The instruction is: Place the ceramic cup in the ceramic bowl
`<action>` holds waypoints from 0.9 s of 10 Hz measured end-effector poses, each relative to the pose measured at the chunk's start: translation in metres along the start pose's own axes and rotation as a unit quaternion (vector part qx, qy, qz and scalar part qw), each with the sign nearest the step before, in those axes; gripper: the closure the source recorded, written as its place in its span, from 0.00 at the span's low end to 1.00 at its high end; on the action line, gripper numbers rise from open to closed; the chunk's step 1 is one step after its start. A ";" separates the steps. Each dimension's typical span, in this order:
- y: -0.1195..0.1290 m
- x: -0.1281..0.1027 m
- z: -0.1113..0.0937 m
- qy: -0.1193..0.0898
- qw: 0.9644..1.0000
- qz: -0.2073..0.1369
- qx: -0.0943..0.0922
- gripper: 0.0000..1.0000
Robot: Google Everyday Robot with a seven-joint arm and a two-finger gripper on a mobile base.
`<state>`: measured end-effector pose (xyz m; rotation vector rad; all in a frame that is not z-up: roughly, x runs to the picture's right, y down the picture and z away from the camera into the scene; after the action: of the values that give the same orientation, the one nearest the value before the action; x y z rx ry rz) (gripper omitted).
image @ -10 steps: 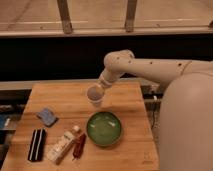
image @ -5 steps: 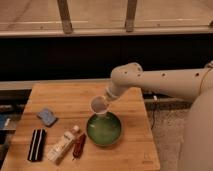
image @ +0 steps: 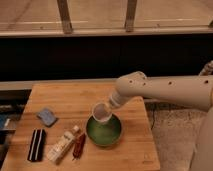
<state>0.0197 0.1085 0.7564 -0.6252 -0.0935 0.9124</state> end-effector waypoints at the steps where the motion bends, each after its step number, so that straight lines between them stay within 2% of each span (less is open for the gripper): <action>1: 0.002 0.003 0.005 0.003 1.000 0.005 -0.004 1.00; 3: -0.001 0.012 0.011 0.002 1.000 0.022 -0.009 1.00; 9: 0.001 0.010 0.012 0.002 1.000 0.020 -0.010 1.00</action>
<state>0.0214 0.1225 0.7638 -0.6494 -0.0874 0.9501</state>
